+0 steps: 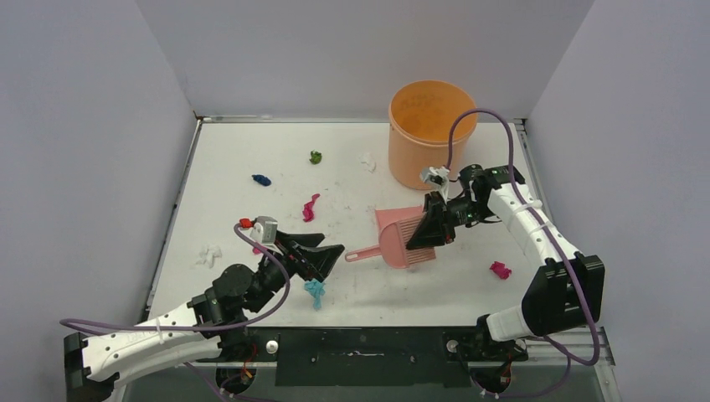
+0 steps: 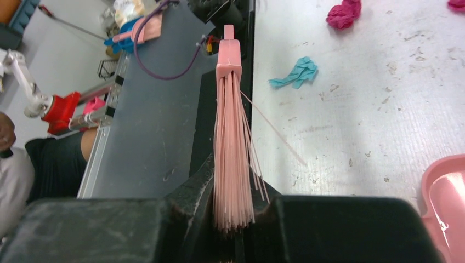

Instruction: Sweep away the paper scraps from the table

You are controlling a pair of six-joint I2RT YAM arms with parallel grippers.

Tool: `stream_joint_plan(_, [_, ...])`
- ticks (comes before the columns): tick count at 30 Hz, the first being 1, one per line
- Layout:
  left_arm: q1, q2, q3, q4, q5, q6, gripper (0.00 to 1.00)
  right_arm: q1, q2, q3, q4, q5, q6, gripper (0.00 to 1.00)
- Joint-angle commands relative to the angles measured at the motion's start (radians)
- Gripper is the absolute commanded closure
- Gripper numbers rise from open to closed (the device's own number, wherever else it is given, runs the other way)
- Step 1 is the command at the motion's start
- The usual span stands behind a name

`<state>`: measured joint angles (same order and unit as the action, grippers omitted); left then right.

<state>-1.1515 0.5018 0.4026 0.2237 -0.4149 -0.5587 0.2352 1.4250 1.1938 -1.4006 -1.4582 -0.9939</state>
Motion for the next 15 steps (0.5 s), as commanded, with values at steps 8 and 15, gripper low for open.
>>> stream_joint_plan(8, [0.004, 0.16, -0.04, 0.286, 0.077, -0.169, 0.41, -0.06, -0.008, -0.017, -0.002, -0.157, 0.065, 0.95])
stream_joint_plan(15, [0.003, 0.266, 0.001, 0.314, 0.142, -0.153, 0.51, -0.068, -0.035, -0.042, 0.055, -0.157, 0.148, 0.95])
